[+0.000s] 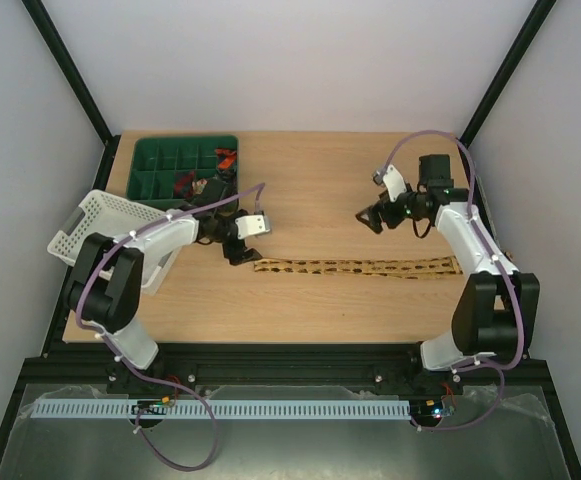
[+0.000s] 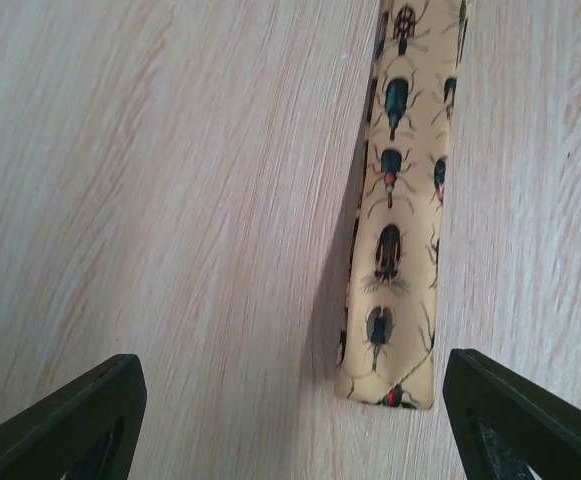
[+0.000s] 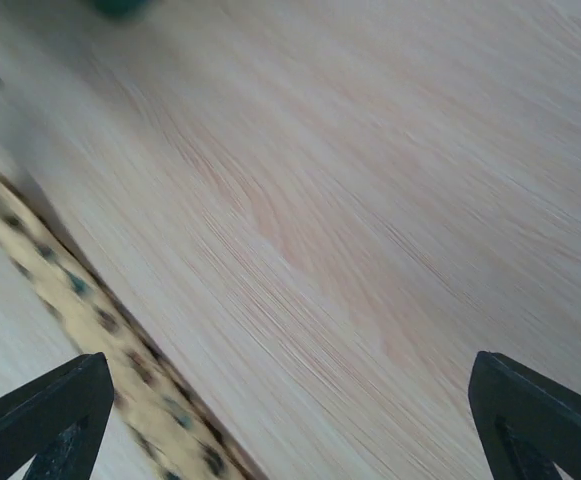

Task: Roll the ties
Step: Adjust the tie at the center of the board, then pick up the tie from the center of the board.

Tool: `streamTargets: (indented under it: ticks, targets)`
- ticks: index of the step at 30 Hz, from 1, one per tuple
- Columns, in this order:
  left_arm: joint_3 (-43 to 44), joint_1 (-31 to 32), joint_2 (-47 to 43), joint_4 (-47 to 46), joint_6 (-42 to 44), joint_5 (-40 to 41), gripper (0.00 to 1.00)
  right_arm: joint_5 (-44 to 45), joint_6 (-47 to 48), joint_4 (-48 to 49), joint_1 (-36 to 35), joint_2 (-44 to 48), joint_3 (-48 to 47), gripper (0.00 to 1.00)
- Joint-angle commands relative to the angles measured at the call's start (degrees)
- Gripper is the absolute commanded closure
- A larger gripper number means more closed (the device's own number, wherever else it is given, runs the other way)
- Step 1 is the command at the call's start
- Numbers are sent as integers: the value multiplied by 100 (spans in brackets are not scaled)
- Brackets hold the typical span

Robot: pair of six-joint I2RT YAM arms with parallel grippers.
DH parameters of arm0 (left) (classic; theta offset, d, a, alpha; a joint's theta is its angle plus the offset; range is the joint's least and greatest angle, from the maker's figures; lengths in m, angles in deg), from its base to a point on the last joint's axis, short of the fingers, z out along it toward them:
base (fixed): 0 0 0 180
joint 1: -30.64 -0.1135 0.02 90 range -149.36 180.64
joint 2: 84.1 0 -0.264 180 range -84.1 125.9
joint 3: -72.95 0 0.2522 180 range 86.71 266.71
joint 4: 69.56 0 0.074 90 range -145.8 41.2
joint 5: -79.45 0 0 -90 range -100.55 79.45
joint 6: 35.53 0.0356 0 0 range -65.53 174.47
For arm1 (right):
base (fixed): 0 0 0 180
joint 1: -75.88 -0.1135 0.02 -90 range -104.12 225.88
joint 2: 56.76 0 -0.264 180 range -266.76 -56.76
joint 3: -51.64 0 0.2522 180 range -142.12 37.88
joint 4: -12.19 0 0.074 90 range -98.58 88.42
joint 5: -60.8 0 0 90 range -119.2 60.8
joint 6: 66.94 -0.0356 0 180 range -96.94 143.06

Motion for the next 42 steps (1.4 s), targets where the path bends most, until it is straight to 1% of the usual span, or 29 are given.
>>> streamTargets:
  ticks: [1,2,4,7,8,10,16,22,26,29,32,35,38,42]
  targets:
    - [-177,-92,175,345,369,-194,16,-1948,-2479,-367,-234,-535,-469,2]
    - [-186,-95,232,352,433,-167,17,-2046,-2921,-441,-409,-739,-553,8]
    - [-187,-96,353,366,512,-127,19,-2065,-3375,-466,-815,-1086,-575,20]
    - [-164,-88,516,398,535,-112,21,-2102,-3923,40,-1295,-1251,-212,30]
    - [-174,-87,548,396,539,-97,22,-2121,-4055,226,-1398,-1294,-102,35]
    - [-213,-75,600,396,585,-78,23,-2114,-4223,411,-1585,-1431,3,46]
    - [-358,80,697,301,685,92,28,-1929,-4635,744,-2198,-1982,54,74]
    - [-463,137,678,66,533,138,31,-1817,-5137,1085,-2435,-2497,-53,93]
    - [-486,150,715,14,504,153,34,-1717,-5165,1086,-2520,-2814,-184,98]
    - [-484,150,736,17,501,151,42,-1574,-5109,1025,-2535,-3061,-222,99]
    - [-497,150,652,46,508,96,52,-1424,-4963,884,-2540,-3259,-250,99]
    - [-469,158,500,69,468,-57,58,-1246,-4882,837,-2544,-3364,-213,99]
    - [-349,195,345,72,284,-278,63,-1104,-4821,783,-2544,-3427,-202,99]
    - [-177,374,216,-86,-45,-509,67,-1051,-4793,780,-2544,-3462,-192,99]
